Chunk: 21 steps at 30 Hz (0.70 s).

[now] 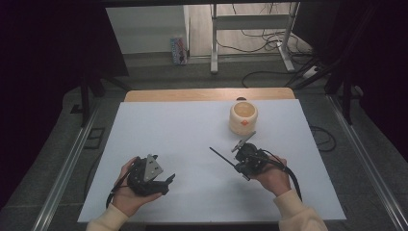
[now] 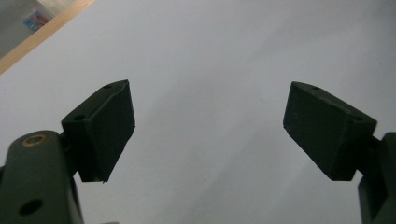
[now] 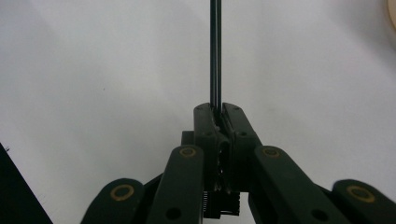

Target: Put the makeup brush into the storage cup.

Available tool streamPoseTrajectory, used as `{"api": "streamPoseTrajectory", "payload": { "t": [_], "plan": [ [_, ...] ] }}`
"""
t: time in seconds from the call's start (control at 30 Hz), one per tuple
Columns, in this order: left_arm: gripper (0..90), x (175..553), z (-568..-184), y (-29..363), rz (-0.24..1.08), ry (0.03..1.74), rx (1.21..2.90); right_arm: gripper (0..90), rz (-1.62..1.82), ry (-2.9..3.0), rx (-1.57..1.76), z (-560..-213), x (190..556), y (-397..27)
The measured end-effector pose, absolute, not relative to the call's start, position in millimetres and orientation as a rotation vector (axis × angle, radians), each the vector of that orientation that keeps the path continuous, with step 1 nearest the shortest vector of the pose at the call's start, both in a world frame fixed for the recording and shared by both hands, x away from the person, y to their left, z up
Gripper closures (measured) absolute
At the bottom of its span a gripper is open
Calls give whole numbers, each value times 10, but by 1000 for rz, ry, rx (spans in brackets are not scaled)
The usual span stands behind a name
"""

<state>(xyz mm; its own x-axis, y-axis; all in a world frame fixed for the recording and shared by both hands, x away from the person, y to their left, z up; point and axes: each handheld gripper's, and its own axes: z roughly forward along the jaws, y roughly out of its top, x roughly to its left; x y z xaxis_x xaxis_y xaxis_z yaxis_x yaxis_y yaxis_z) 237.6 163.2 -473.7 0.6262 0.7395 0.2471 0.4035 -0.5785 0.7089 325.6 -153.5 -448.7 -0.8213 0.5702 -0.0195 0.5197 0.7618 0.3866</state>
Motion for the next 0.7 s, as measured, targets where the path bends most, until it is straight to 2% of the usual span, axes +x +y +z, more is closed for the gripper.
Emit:
{"api": "streamPoseTrajectory", "payload": {
  "t": [0.7],
  "plan": [
    [174, 2479, -4656, 1432, 684, 871, 2226, 860, 602, 2820, 862, -4427, 3208, -1582]
  ]
}}
